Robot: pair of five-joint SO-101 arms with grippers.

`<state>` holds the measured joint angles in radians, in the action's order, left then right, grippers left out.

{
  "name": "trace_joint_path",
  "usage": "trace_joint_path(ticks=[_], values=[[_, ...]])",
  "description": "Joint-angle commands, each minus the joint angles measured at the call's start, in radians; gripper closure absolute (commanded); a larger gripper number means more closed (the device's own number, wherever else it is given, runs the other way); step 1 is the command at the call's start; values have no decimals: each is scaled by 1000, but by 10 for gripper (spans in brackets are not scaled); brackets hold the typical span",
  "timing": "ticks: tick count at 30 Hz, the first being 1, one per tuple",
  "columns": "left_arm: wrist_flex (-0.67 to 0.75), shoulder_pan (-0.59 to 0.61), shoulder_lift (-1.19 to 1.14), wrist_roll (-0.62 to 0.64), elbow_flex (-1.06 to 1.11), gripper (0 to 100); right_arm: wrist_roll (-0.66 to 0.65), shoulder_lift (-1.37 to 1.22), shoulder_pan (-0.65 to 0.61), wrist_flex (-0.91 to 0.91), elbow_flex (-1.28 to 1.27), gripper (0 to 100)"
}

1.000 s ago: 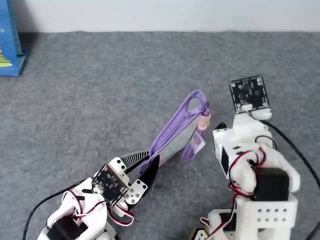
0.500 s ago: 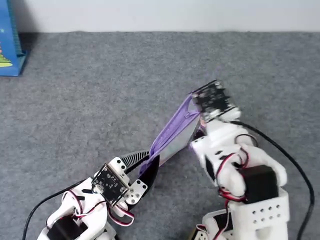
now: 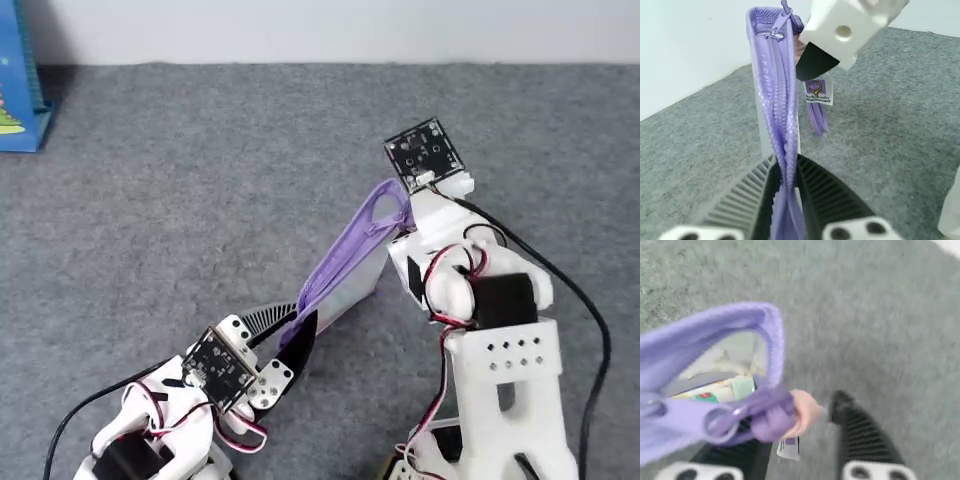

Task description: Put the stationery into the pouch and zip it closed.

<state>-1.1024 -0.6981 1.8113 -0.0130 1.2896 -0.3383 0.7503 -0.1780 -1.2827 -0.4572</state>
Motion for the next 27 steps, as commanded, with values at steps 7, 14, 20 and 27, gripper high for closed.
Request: trace_joint_path(ticks=[7, 14, 20, 27], values=[[-18, -5, 11, -2, -22, 989, -137, 73, 128, 31, 54, 988], [-20, -3, 11, -2, -22, 989, -166, 62, 375, 151, 48, 988], [-20, -3, 11, -2, -22, 989, -195, -7, 417, 148, 48, 988], [-31, 0, 11, -2, -22, 989, -215, -41, 464, 159, 52, 988]])
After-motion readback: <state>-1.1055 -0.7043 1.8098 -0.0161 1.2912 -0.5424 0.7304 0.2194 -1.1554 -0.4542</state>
